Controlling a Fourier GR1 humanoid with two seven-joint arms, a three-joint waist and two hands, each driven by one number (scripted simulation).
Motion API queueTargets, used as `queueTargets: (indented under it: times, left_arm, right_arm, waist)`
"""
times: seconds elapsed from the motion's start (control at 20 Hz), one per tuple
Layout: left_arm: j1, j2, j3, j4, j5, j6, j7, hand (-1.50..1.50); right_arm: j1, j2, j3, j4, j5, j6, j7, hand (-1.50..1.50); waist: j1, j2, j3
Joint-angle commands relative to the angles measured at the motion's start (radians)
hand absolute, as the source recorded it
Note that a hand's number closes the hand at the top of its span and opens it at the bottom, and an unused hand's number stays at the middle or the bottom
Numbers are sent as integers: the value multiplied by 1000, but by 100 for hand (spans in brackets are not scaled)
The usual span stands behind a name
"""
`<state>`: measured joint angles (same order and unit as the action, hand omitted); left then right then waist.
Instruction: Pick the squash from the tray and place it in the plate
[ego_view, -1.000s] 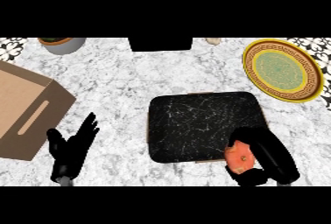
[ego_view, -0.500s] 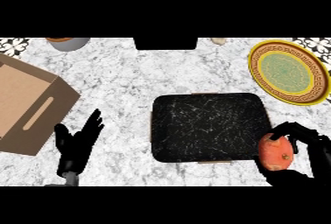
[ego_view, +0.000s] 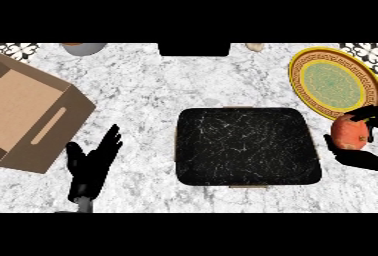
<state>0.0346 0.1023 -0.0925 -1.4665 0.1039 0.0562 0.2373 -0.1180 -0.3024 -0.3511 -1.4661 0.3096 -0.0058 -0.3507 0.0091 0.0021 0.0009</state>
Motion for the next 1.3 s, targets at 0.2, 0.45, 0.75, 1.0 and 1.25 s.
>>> queueTargets:
  times: [0.2, 0.45, 0.75, 1.0, 1.25]
  left_arm:
    - [-28, 20, 27, 46, -1, -27, -29, 0]
    - [-7, -20, -24, 39, -22, -21, -38, 0]
    - [-97, -25, -25, 39, -30, -8, 13, 0]
    - [-91, -10, -16, 58, -11, -49, -21, 0]
    - [-82, -36, -47, 54, -25, -41, -17, 0]
  right_arm:
    - [-306, -100, -135, 525, 24, -181, -197, 150]
    - [-481, -251, -197, 853, 14, -156, -323, 150]
    - [-596, -302, -221, 1049, 25, -184, -382, 150]
    - [-616, -378, -161, 1171, 120, -189, -250, 150]
    - [-630, -366, -65, 1245, 222, -159, -229, -150]
  waist:
    - [13, 5, 1]
    - [39, 16, 3]
    - [61, 29, 6]
    - [93, 44, 6]
    - [113, 48, 8]
